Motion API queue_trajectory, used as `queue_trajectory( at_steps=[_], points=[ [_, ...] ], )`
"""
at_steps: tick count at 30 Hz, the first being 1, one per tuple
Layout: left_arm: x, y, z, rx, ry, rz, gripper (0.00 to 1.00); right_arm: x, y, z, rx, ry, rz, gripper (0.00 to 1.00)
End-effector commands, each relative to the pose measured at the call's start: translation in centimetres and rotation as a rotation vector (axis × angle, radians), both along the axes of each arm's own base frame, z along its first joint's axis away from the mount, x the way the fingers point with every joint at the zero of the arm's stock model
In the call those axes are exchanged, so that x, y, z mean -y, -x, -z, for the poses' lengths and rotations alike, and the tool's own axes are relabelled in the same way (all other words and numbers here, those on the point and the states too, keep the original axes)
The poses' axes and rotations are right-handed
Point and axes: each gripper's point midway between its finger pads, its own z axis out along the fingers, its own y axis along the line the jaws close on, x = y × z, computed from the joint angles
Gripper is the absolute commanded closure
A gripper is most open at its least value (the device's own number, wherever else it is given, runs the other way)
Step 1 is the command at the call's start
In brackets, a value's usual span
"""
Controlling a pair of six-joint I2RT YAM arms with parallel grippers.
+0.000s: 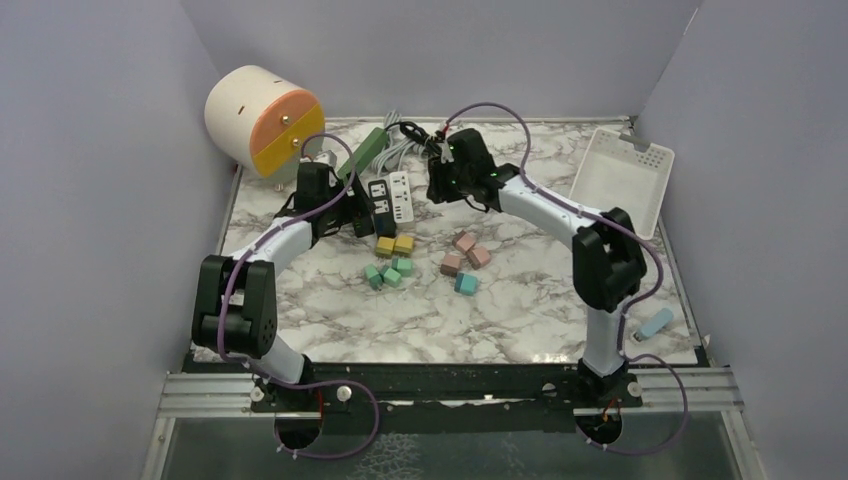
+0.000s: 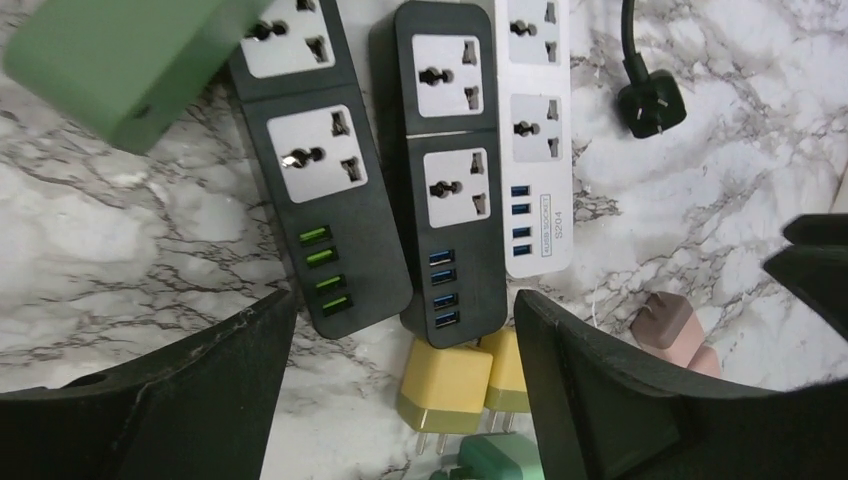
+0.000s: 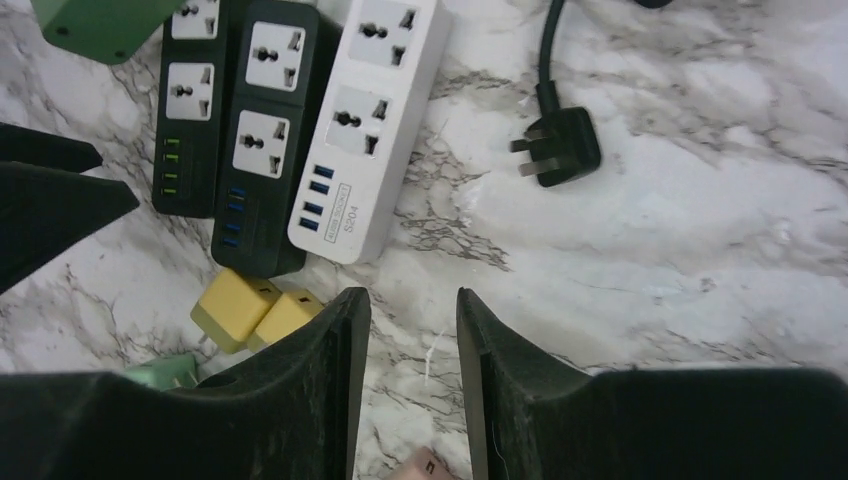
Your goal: Pull the plug off the socket
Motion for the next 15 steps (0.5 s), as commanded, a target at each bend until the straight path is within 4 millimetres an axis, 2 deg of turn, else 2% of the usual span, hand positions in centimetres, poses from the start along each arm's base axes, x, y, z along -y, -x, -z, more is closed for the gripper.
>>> queue_trajectory(
  at_steps=[1,6,11,15],
  points=[
    [2.6,-0.3,0.4,0.007,0.054,0.016,0.22,-4.0,0.0,3.6,-0.068,0.001,-0.105,0.6],
    [4.2,1.0,2.7,-0.055,0.031,0.042,0.4,-6.5,0.6,7.6,-0.165,0.031,-0.185,0.8],
    [4.0,1.6,4.0,-0.088,0.012,0.041,0.5,-8.1,1.6,9.7,-0.223,0.054,-0.235,0.85],
    [4.3,1.4,4.6,-0.108,0.007,0.057,0.61,-8.5,2.2,10.5,-0.257,0.063,-0.254,0.87]
  ],
)
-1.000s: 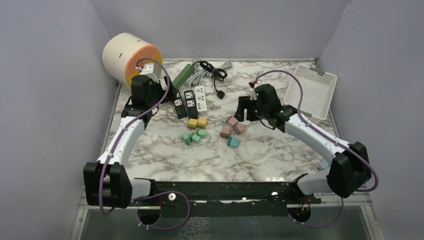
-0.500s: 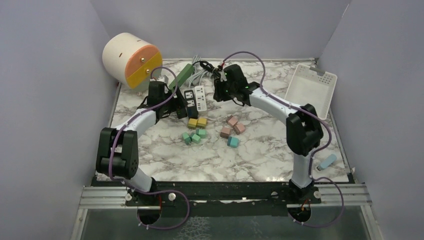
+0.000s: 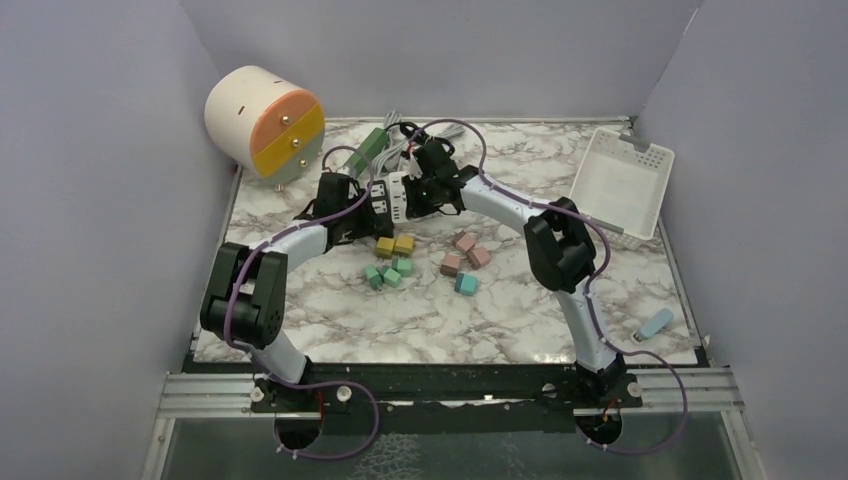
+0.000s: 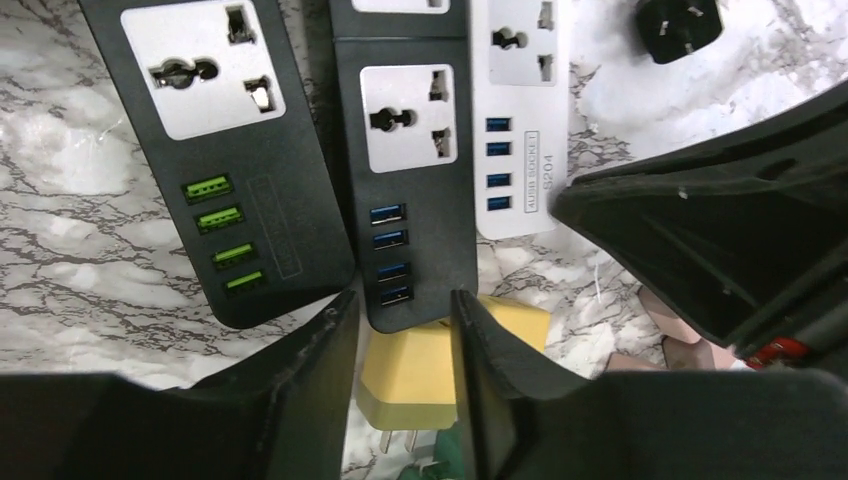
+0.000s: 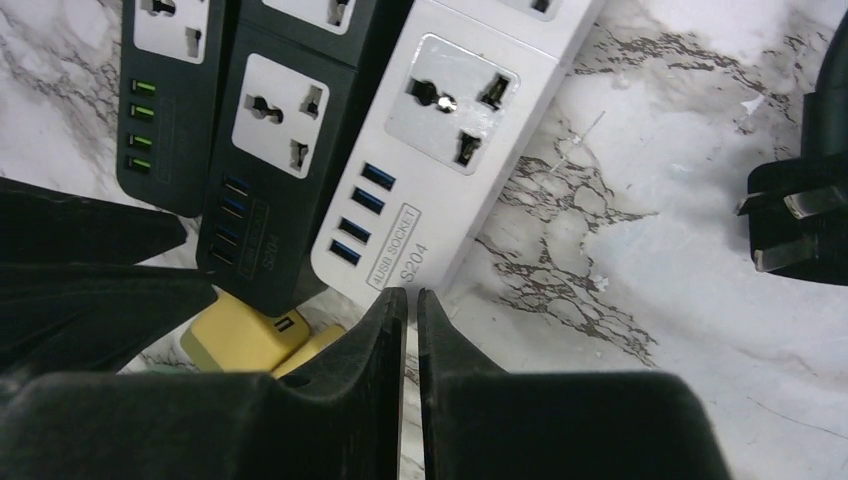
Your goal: Pull the plug off the socket
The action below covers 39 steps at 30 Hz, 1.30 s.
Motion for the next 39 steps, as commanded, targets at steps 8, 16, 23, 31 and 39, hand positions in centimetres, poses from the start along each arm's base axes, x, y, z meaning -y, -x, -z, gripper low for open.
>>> queue_trajectory(
  at_steps=[8,16,23,31,39],
  points=[
    [0.0,-1.9,2.8,-0.053,-0.05,0.018,0.74,0.1,3.2,1.0,-0.092,0.037,-0.077,0.87],
    [0.1,-3.5,4.0,-0.065,-0.057,0.001,0.78,-0.1,3.0,1.3,-0.1,0.047,-0.083,0.87],
    [-1.0,-5.4,5.6,-0.08,-0.111,-0.037,0.78,-1.6,0.4,2.1,-0.06,0.047,-0.069,0.87],
    [-2.8,-9.0,-0.3,0.084,-0.132,-0.053,0.78,-3.4,-1.4,-6.4,0.101,-0.15,-0.121,0.76],
    [-3.3,-10.1,-15.6,0.455,-0.183,0.002,0.3,3.5,-1.4,-19.5,0.344,-0.445,-0.039,0.21]
  ],
)
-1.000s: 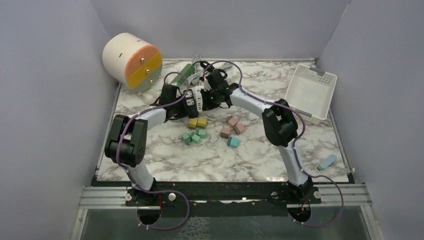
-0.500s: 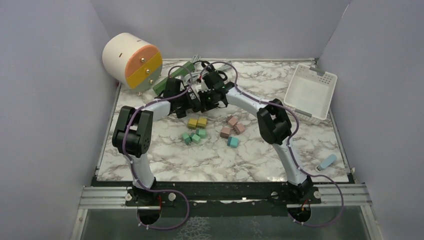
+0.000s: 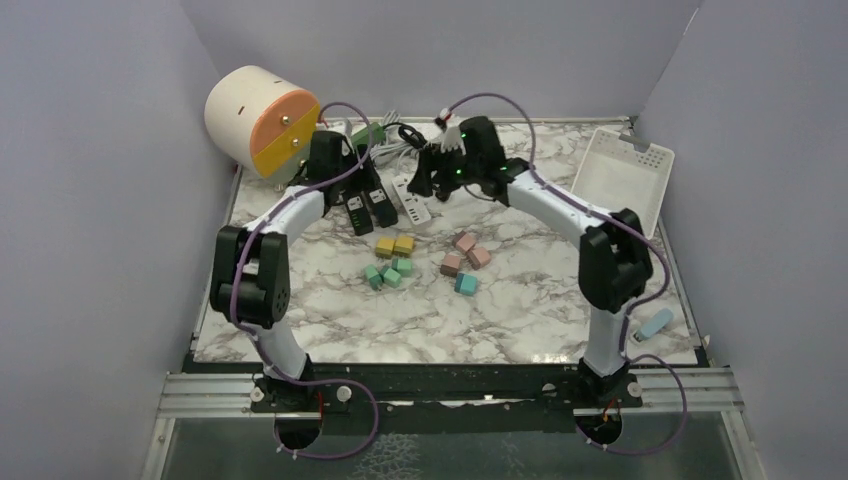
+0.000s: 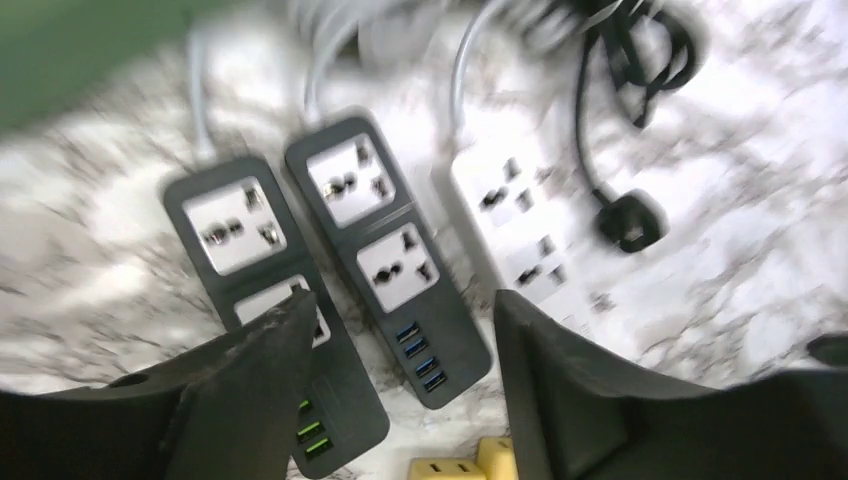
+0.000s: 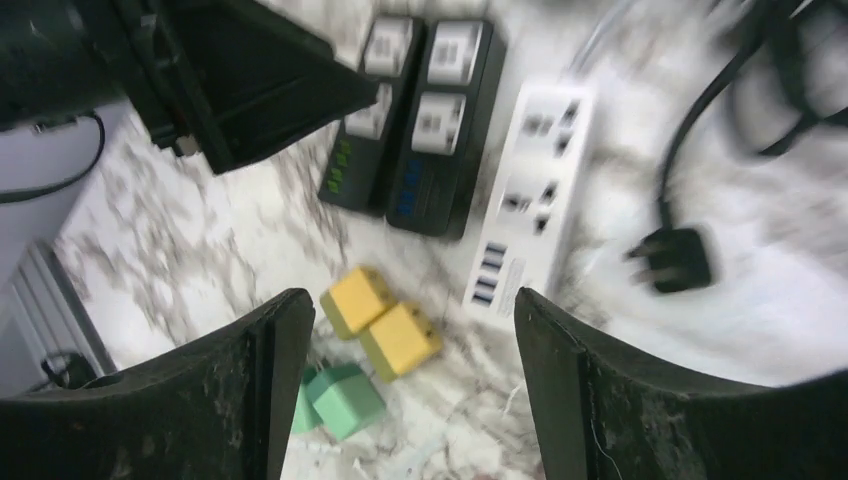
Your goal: Pull the plug off the socket
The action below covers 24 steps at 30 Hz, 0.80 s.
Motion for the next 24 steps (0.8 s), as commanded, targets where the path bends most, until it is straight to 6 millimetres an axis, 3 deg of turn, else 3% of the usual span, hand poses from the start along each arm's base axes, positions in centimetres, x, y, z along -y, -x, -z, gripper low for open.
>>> queue_trajectory(
  at_steps=[1,4,7,11,16,20,24],
  points=[
    [-1.7,-1.6,-14.1,0.367,-0.068,-0.003,0.25,2.1,-2.0,-11.3,0.244,-0.206,0.052,0.2],
    [-2.5,-0.3,-17.8,0.457,-0.099,-0.001,0.16,4.5,-1.4,-12.1,0.274,-0.169,0.139,0.19],
    [-3.4,1.6,-20.0,0.513,-0.119,-0.008,0.01,7.3,0.0,-13.7,0.317,-0.172,0.245,0.15],
    [-5.5,5.1,-20.4,0.544,-0.126,-0.065,0.01,11.6,2.7,-14.1,0.328,-0.172,0.405,0.14],
    [-6.6,9.6,-19.8,0.592,-0.136,-0.079,0.01,17.6,5.5,-14.8,0.409,-0.198,0.633,0.11],
    [-7.1,11.3,-21.0,0.637,-0.151,-0.084,0.01,19.6,6.1,-14.2,0.443,-0.139,0.689,0.07],
    [-6.7,11.7,-22.0,0.655,-0.134,-0.069,0.01,19.7,6.3,-13.6,0.438,-0.119,0.683,0.07]
  ],
)
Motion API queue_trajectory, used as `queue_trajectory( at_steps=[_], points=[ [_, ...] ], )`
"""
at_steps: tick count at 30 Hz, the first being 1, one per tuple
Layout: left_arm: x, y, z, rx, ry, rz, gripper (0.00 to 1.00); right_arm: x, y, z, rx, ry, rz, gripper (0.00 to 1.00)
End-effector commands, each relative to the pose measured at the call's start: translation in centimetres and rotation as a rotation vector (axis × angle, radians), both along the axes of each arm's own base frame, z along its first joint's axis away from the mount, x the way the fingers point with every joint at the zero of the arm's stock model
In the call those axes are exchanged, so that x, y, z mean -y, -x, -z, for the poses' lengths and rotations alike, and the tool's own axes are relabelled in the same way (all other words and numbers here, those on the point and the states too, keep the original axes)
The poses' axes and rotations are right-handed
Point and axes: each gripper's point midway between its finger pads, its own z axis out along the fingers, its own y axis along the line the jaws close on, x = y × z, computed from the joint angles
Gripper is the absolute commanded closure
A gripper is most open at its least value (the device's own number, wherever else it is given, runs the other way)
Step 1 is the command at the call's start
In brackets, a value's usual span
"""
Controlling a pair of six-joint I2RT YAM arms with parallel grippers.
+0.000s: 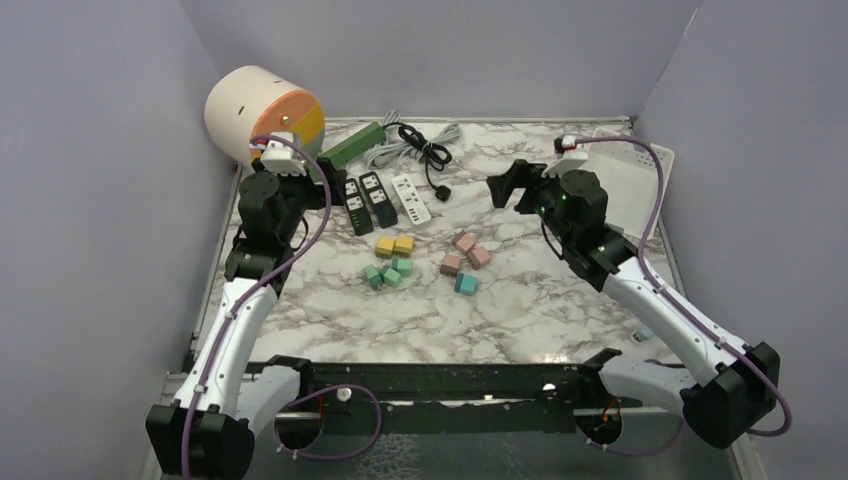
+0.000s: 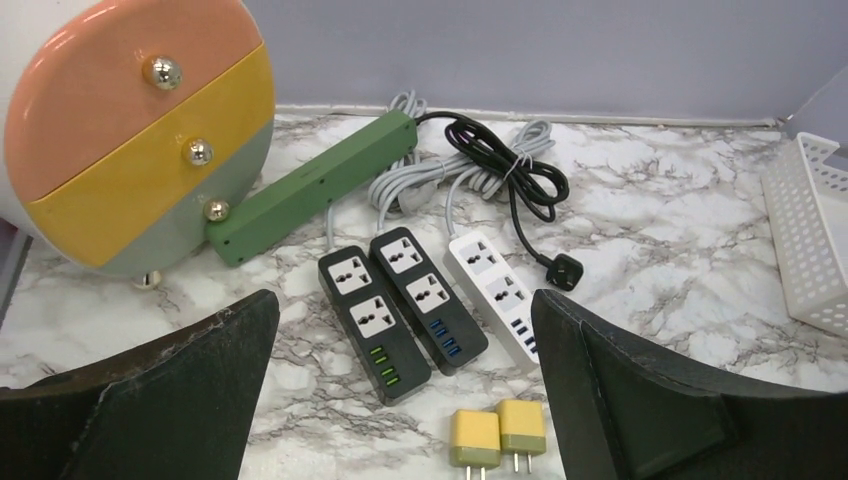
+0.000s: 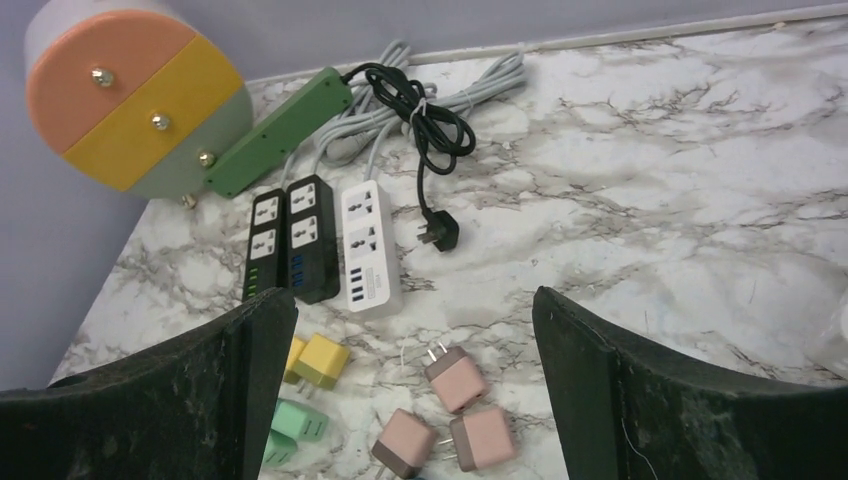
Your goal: Pull the plug off the socket
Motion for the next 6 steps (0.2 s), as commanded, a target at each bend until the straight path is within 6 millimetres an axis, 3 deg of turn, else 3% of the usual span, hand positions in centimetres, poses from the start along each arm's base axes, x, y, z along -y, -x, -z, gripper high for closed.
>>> queue_trajectory(
  at_steps=[1,4,6],
  points=[
    [-0.2,0.44,-2.22,0.059,0.0,-0.003,0.01,1.33,-0.42,0.72,0.016,0.034,0.066,0.07],
    [0.01,0.39,-2.26,0.061,0.009,0.006,0.01,1.37,-0.01,0.73,0.007,0.027,0.061,0.06],
    [0.09,0.44,-2.22,0.054,0.012,0.01,0.01,1.03,0.17,0.93,0.018,0.042,0.03,0.0]
  ],
)
